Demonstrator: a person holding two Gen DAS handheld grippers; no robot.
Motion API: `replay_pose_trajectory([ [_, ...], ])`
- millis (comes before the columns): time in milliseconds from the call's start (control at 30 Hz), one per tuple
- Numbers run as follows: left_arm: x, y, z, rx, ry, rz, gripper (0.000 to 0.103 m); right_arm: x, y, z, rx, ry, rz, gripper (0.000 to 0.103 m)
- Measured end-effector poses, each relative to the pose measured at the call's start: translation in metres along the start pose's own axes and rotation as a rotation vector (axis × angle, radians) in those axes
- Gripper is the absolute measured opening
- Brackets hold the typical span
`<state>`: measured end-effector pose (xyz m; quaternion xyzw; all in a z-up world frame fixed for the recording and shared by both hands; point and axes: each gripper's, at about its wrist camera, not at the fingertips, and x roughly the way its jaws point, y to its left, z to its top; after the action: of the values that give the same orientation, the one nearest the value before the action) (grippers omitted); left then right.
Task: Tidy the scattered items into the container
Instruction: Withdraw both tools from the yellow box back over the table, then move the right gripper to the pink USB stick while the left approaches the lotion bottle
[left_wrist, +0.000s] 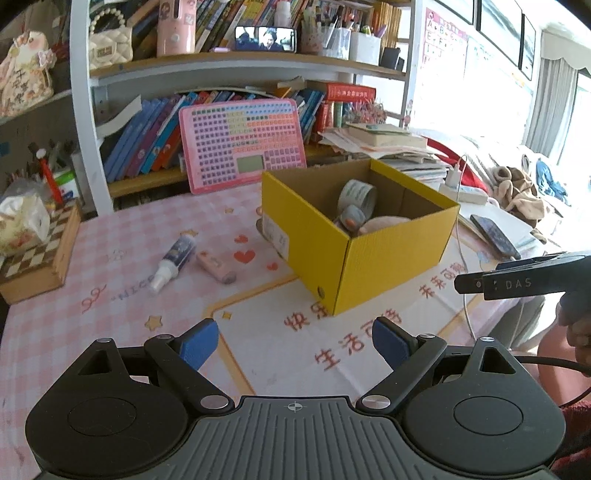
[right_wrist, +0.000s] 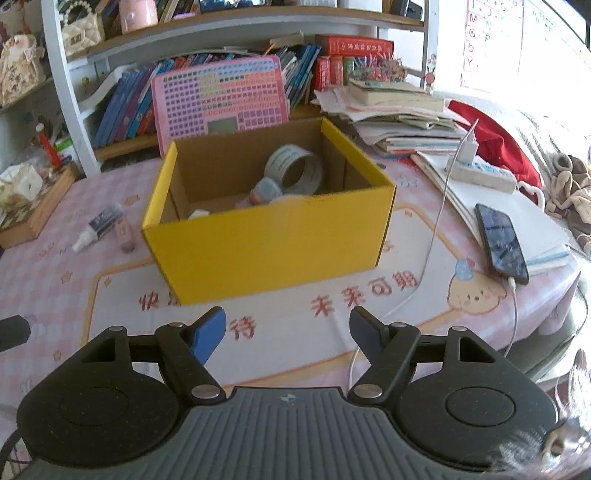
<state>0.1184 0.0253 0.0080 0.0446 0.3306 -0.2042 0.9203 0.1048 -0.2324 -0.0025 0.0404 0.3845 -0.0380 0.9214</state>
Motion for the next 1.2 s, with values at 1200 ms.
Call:
replay_pose_trajectory([
  [1200,-0.034,0.053,-0.060,-0.049,0.111,0.077,0.093,-0.001,0.134,-0.045,-0.335,0.116,0.186,0.082],
])
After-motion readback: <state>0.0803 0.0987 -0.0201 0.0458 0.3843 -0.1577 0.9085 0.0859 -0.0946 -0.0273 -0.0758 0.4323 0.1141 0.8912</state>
